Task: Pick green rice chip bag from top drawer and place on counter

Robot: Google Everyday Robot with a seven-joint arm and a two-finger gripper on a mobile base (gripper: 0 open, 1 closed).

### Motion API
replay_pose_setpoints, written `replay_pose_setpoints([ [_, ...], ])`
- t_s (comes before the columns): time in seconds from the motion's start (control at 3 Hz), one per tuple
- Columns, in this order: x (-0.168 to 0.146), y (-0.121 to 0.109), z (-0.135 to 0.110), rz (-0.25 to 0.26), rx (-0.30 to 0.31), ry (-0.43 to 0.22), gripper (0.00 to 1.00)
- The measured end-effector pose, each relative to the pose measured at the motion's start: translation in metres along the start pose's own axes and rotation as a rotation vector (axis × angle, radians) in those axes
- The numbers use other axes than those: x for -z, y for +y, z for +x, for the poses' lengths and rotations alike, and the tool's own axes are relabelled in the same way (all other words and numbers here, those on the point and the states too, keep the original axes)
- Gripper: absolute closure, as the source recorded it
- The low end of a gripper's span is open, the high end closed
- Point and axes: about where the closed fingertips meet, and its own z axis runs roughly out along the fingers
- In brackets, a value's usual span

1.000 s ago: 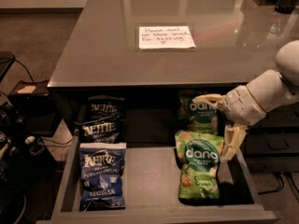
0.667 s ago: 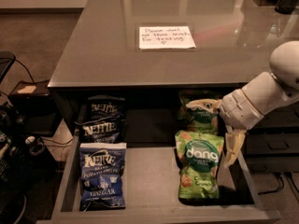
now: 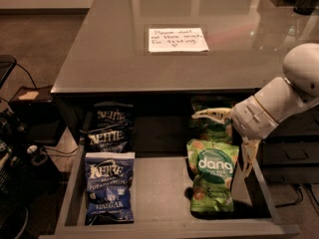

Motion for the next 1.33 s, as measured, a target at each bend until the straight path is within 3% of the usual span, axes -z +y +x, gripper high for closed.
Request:
replay_pose_setpoints([
  [0.33,0.001,0.001,0.002,-0.001,0.041,0.037,0.00],
  [1.33,-0.013,0.013,0.020,-0.121,0.359,0.265,0.00],
])
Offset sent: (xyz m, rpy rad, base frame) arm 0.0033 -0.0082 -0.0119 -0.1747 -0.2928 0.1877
